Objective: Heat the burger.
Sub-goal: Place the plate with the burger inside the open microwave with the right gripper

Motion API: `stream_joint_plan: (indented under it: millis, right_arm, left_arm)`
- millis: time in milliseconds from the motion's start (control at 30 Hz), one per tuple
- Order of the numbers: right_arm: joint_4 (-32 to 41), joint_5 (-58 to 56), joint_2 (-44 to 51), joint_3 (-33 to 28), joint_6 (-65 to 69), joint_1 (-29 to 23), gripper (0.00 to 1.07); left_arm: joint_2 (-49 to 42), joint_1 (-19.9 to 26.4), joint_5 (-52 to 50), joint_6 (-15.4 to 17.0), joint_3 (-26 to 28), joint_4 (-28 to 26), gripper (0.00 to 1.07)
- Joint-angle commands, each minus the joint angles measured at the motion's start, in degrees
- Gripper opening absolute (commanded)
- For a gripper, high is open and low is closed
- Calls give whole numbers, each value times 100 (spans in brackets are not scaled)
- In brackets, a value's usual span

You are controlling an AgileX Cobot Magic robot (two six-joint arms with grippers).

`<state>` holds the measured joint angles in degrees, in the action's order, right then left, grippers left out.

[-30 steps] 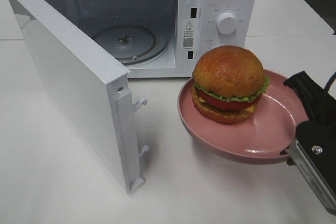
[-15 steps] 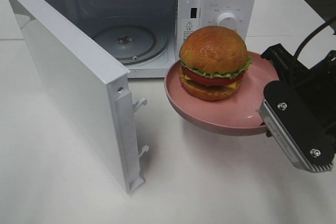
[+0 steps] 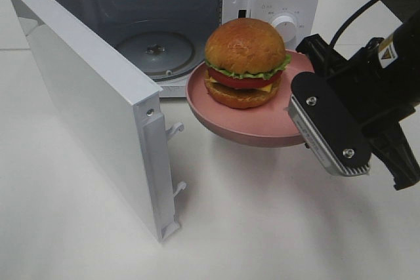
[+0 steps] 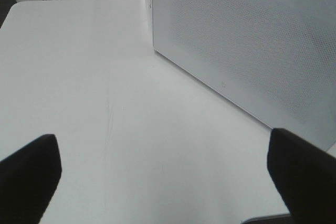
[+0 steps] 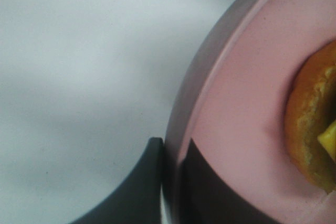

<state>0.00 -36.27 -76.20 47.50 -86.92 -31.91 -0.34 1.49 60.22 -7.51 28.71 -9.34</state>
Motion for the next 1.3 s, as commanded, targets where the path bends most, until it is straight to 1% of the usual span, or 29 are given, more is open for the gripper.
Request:
stream_joint_plan:
  millis: [33,200,267,367,700,800,1033,1267,1300]
  right_arm:
    - [0,269,-23,189,-23,-115,0]
    - [0,264,-258,401,-23,-126,0]
    - [0,281,-332,504,-23,-292,0]
    - [0,418,-332,504,-23,-407,0]
    - [0,493,-350,504,-23,-407,0]
    - [0,561,-516,567,-23,-407,0]
    - [0,550,-1014,974,23,-413,0]
    - [0,556,-1341,1238,23,-464,0]
    - [0,544,-1432,1364,23,-464,0]
  left_arm:
    - [-57,-23,-80,0,-23,-57,100]
    - [-57,-23,-80,0,-23,-57,100]
    - [-57,-23,-80,0,-23,-57,100]
    - [-57,-23,-80,0,-23,-57,100]
    - [-57,-23,-80,0,-23,-57,100]
    - [-57,-23,-80,0,-23,-57,100]
    - [-57,-23,-80,0,-23,-57,100]
    - [-57,-23,-80,0,-23,-57,100]
    - [-57,-23,-80,0,-23,-57,100]
